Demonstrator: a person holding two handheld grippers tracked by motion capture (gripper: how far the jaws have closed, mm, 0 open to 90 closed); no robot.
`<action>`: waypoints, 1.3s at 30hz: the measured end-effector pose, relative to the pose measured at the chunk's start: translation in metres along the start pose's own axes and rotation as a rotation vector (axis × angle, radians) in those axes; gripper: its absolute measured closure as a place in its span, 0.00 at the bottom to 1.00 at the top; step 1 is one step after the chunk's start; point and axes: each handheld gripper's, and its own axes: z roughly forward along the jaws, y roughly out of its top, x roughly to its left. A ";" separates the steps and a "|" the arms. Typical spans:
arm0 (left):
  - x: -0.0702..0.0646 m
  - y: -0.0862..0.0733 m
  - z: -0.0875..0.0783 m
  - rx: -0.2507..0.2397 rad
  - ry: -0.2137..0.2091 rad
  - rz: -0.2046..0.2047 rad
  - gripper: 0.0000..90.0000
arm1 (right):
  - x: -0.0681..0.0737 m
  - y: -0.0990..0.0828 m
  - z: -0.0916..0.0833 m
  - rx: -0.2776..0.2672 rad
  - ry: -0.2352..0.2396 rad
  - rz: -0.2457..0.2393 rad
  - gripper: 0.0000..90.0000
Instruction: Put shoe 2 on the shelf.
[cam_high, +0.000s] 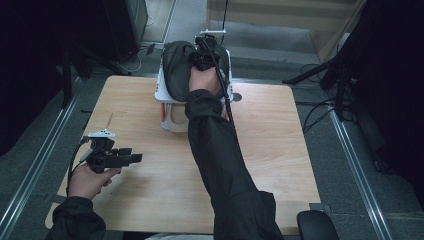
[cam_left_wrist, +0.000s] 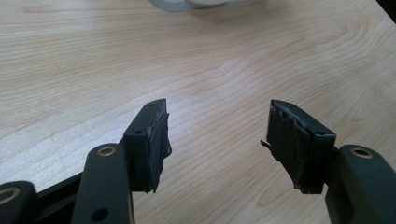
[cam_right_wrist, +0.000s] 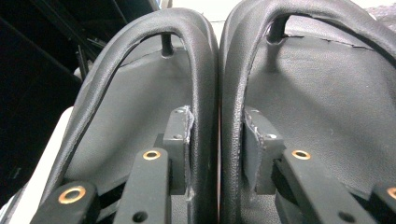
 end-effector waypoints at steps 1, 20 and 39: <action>0.000 0.000 0.000 0.001 0.000 0.000 0.44 | -0.001 0.000 0.000 -0.002 0.005 0.001 0.73; 0.000 0.002 0.002 0.011 -0.006 0.010 0.44 | -0.009 0.006 -0.016 0.045 0.093 -0.072 0.65; 0.000 0.004 0.005 0.023 -0.020 0.014 0.43 | -0.026 0.006 -0.054 0.096 0.246 -0.179 0.68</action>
